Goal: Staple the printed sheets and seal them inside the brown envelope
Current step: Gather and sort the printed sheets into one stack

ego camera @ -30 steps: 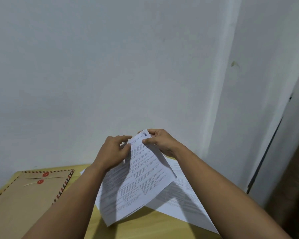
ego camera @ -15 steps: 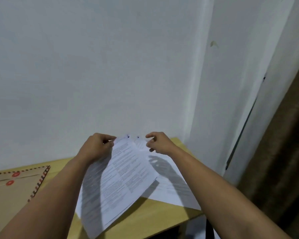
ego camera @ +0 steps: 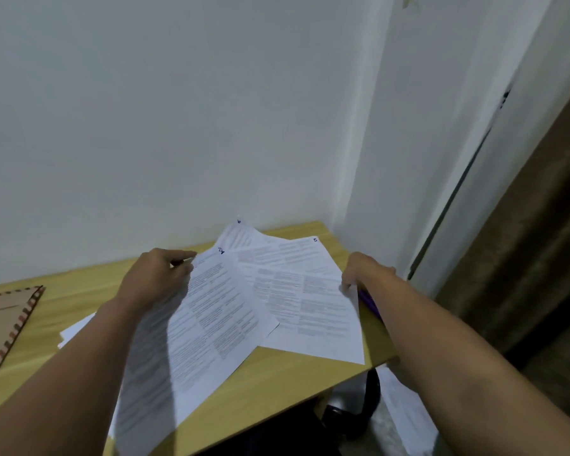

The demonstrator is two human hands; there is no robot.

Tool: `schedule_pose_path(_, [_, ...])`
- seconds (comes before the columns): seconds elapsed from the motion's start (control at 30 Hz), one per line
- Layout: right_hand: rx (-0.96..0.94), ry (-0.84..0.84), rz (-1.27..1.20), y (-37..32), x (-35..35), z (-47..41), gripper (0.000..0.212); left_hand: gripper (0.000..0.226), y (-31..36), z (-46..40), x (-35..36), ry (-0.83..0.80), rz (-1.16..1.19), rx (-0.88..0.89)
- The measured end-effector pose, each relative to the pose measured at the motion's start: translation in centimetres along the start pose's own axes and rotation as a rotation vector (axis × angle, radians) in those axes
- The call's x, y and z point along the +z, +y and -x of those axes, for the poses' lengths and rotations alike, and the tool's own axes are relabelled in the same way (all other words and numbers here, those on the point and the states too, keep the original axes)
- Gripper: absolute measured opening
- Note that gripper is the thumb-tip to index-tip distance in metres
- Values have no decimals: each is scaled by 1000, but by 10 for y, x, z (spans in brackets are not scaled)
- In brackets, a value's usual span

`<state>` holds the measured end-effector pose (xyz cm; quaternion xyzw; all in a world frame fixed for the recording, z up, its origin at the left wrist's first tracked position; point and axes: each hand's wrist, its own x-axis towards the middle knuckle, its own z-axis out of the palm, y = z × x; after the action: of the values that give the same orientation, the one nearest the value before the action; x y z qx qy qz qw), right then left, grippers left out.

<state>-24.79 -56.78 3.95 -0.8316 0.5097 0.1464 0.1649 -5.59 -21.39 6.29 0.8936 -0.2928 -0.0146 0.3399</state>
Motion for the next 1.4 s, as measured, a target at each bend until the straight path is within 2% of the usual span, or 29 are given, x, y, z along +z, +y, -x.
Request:
schedule_pose_path(0.1, [30,-12,21,-2,0,-4,34,24,-2,0,5,24,32,10])
schedule_pose_path(0.2, [51,5,-20,-1,1,-11,32,24,-2,0,6,25,68,-1])
schedule_pose_path(0.37, [-46,45,-184,-5,-13,-19,31,25,5,3,2,35,148,2])
schedule_pose_path(0.47, [-115,69,-393,-15,-46,8,33,26,13,5,-6,36,205,17])
schedule_pose_path(0.6, [-295,108,-705,-39,-86,46,18,27,28,8,-22,80,236,71])
schedule_pose_path(0.77, [-574,55,-914,-83,-108,95,8,26,57,11,-52,125,304,141])
schedule_pose_path(0.87, [-656,8,-968,-107,-112,116,7,27,71,12,-71,145,327,195])
schedule_pose_path(1.17, [-752,-203,-1141,-149,-108,158,9,27,86,17,-97,206,320,241])
schedule_pose_path(1.4, [-763,-225,-1174,-162,-96,172,14,27,78,18,-98,279,273,168])
